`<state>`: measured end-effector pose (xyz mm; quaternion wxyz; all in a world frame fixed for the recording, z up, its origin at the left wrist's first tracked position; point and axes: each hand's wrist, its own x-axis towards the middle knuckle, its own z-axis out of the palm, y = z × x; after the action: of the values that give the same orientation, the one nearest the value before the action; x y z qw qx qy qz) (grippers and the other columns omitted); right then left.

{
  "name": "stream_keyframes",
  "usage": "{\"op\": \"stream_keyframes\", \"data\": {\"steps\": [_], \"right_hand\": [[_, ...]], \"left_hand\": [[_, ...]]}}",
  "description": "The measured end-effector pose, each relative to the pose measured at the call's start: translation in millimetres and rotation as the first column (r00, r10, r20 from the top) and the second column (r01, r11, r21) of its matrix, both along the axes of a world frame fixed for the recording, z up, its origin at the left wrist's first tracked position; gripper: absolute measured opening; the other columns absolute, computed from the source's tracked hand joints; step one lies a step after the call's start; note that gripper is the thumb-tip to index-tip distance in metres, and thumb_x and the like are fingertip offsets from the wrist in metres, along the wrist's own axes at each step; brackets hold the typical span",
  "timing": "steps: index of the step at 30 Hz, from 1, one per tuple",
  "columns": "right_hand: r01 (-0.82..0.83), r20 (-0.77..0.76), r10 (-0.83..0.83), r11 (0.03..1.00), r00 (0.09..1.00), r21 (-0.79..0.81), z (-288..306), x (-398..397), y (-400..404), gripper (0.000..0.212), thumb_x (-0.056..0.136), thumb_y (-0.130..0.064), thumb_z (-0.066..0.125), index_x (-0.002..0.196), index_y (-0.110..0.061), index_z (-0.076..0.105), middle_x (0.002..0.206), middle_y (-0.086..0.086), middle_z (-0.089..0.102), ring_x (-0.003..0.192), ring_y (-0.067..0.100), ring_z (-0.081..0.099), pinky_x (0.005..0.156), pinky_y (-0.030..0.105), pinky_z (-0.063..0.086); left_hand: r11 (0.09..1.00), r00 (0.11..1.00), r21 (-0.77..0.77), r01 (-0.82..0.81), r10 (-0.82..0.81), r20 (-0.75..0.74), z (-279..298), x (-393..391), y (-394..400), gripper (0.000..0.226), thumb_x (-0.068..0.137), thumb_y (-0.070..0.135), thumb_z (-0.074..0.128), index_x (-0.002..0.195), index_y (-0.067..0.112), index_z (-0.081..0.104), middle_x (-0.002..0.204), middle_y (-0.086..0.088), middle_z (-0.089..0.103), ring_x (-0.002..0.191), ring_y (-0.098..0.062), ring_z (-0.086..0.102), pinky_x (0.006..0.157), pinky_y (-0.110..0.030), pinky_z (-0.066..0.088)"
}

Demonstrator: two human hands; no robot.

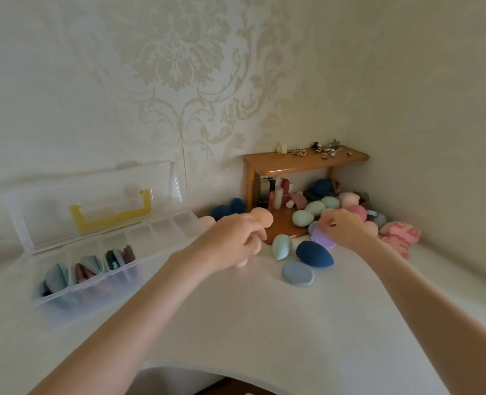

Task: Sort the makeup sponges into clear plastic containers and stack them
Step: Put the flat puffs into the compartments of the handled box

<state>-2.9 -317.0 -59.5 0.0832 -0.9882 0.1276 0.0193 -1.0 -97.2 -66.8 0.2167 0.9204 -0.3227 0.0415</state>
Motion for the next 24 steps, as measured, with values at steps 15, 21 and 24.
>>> {"op": "stream_keyframes", "data": {"steps": [15, 21, 24], "right_hand": [[-0.154, 0.200, 0.141, 0.987, 0.970, 0.050, -15.7, 21.4, -25.3, 0.030, 0.085, -0.020, 0.065, 0.113, -0.010, 0.058, 0.113, 0.011, 0.059, 0.096, 0.024, 0.056, 0.068, 0.023, 0.041], [-0.209, 0.298, 0.170, 0.972, 0.939, 0.105, 0.4, 19.4, -11.3, 0.021, 0.089, -0.014, 0.058, 0.106, -0.007, 0.069, 0.107, 0.010, 0.069, 0.092, 0.020, 0.059, 0.069, 0.016, 0.043], [-0.273, 0.388, 0.193, 0.949, 0.901, 0.161, 10.2, 21.4, 12.8, 0.020, 0.088, -0.013, 0.060, 0.105, -0.008, 0.070, 0.103, 0.011, 0.070, 0.081, 0.015, 0.056, 0.060, 0.016, 0.039]], "left_hand": [[0.998, 0.999, 0.057, 0.013, -0.015, 0.034, -1.4, 2.8, -13.4, 0.026, 0.095, 0.015, 0.042, 0.110, 0.018, 0.063, 0.124, 0.004, 0.056, 0.110, -0.011, 0.052, 0.089, -0.022, 0.040], [0.999, 1.000, 0.036, -0.014, 0.013, 0.029, -1.2, 1.5, 0.2, 0.027, 0.094, 0.016, 0.042, 0.108, 0.019, 0.064, 0.123, 0.005, 0.056, 0.108, -0.011, 0.052, 0.094, -0.028, 0.043], [0.999, 0.999, 0.018, -0.034, 0.034, 0.036, 1.6, -0.6, 13.8, 0.025, 0.093, 0.016, 0.043, 0.106, 0.019, 0.064, 0.114, 0.003, 0.058, 0.098, -0.013, 0.053, 0.086, -0.027, 0.043]]}}
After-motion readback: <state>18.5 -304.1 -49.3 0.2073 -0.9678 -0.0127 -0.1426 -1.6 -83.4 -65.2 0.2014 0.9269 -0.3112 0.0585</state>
